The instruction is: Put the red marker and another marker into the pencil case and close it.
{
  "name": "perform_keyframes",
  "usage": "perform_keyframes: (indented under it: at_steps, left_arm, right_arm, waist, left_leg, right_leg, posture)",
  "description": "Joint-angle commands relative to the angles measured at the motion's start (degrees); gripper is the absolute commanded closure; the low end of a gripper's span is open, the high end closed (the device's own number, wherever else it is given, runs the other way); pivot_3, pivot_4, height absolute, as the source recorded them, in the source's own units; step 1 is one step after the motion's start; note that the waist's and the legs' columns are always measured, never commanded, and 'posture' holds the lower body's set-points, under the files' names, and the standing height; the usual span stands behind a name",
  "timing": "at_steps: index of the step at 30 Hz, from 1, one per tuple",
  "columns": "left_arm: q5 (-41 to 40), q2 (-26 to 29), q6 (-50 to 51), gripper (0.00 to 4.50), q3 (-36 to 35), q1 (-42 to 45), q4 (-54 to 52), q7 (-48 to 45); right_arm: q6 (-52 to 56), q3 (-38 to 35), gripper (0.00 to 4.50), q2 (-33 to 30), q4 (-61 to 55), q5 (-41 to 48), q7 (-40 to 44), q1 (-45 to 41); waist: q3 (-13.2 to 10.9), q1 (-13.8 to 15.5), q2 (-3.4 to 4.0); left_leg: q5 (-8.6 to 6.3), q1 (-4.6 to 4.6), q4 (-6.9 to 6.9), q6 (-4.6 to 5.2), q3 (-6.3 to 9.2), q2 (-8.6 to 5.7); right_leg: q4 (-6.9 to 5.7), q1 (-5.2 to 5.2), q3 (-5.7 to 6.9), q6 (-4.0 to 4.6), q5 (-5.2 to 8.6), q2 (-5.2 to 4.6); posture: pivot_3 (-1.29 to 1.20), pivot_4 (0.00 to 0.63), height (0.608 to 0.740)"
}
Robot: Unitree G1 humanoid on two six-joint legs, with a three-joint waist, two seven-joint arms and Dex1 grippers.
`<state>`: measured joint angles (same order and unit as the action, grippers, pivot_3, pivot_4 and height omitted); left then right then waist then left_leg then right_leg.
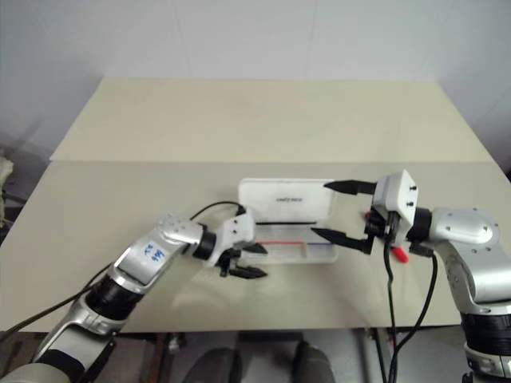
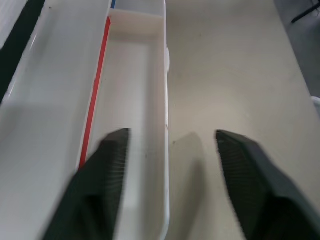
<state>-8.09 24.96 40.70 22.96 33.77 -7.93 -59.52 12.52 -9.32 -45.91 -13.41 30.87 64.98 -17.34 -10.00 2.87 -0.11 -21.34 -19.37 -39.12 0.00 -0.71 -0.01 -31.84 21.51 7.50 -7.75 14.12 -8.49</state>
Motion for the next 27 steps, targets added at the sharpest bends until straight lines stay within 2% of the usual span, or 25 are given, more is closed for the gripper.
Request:
perform_keyframes:
  at_steps: [1,10,19,24,27]
  left_arm:
    - [-5.61,-1.35,-1.25,0.93,-4.66,0.08,-0.36,-1.28]
    - [-11.85,1.44,-4.98,0.93,-8.92,-3.59,-0.43,-6.04]
    - [-14.8,-1.82,-14.57,0.93,-12.84,-7.26,4.93,-6.83]
    - [-18.02,-5.56,-21.85,0.93,-16.63,-8.54,5.81,-7.11]
    - [-20.21,-4.81,-21.65,0.93,-18.3,-9.08,2.83,-7.18]
  right_arm:
    - [-0.66,-0.53,0.0,0.38,-1.07,0.46,-0.37,-1.11]
    - [0.06,-0.84,0.0,0.73,-0.89,0.44,-1.15,-1.04]
    - [4.73,-5.92,0.0,-0.21,-1.53,2.11,-7.51,-0.08]
    - [9.81,-11.55,0.0,-2.52,0.38,-1.77,-14.42,6.78]
    - [10.33,-13.85,0.0,-2.12,1.17,-3.91,-16.94,12.43]
  waist:
    - [0.0,-0.02,0.0]
    - [0.0,-0.35,0.0]
    - [0.0,-0.17,0.0]
    - [0.0,0.26,0.0]
    - [0.0,0.01,0.0]
  left_leg:
    - [0.0,0.0,0.0,0.0,0.01,0.01]
    - [0.01,0.02,0.0,-0.02,0.01,0.02]
    - [0.01,0.01,0.0,-0.02,0.0,0.02]
    - [0.01,-0.02,0.0,-0.02,0.03,0.02]
    - [0.0,0.0,0.03,-0.01,-0.05,0.02]
  right_leg:
    - [0.0,0.0,0.01,0.0,0.0,0.0]
    - [0.0,0.0,0.02,0.0,0.0,0.02]
    - [0.0,0.0,0.02,0.0,0.0,0.02]
    - [-0.01,0.0,0.04,0.01,0.0,0.0]
    - [0.0,0.01,0.04,0.0,0.0,0.0]
  posture:
    - [0.0,0.15,0.74]
    - [0.0,0.15,0.74]
    - [0.0,0.15,0.74]
    - [0.0,0.15,0.74]
    - [0.0,0.15,0.74]
